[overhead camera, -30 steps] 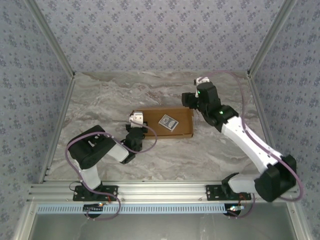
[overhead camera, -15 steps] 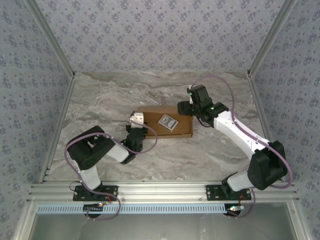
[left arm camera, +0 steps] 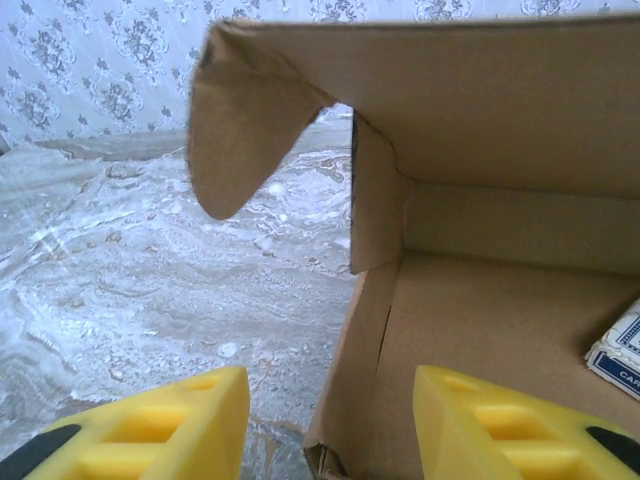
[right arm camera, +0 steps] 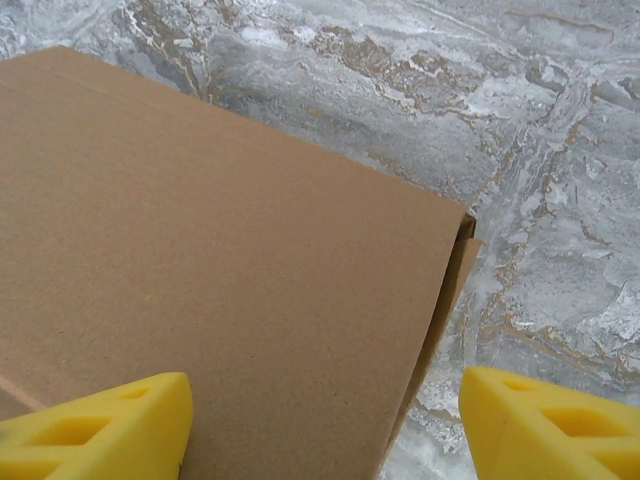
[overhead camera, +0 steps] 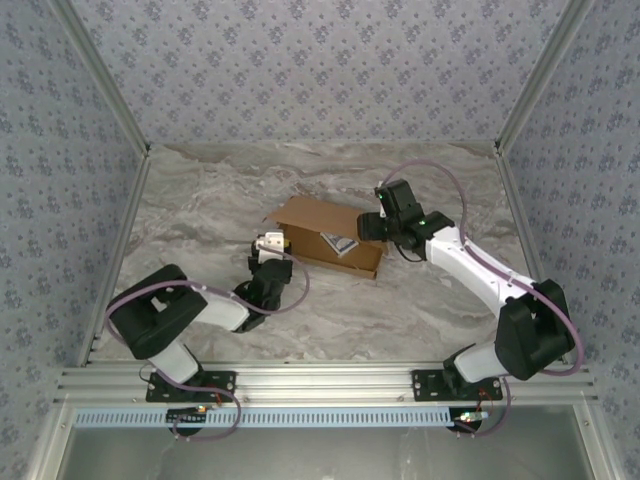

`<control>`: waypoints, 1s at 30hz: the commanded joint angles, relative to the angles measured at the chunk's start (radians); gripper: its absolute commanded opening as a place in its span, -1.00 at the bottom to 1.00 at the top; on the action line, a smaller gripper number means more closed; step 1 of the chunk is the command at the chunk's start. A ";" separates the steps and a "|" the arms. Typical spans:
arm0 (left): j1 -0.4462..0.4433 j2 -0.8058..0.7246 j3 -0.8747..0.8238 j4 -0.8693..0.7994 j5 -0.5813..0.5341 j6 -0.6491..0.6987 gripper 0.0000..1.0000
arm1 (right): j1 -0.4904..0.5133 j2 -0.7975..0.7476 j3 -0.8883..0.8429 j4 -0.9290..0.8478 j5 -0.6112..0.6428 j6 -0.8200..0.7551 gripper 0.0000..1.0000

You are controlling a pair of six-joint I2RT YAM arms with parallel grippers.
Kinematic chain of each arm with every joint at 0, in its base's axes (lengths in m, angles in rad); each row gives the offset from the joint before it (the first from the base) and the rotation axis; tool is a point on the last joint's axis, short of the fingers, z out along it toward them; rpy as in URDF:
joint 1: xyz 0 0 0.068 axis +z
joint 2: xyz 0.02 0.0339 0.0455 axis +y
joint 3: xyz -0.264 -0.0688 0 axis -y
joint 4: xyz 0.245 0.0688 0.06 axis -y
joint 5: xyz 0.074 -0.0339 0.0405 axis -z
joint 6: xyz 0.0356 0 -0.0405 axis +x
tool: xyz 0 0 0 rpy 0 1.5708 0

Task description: Fold the paper box

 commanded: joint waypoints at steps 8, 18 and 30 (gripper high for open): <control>-0.003 -0.413 0.008 -0.675 0.139 -0.175 0.13 | 0.027 0.036 -0.034 0.005 0.032 0.005 0.45; 0.147 -0.705 0.186 -1.098 0.412 -0.172 0.34 | 0.059 0.121 -0.079 0.037 0.090 -0.016 0.48; 0.451 -0.155 0.532 -1.068 0.935 -0.110 0.48 | 0.022 0.089 -0.065 0.030 0.024 -0.022 0.55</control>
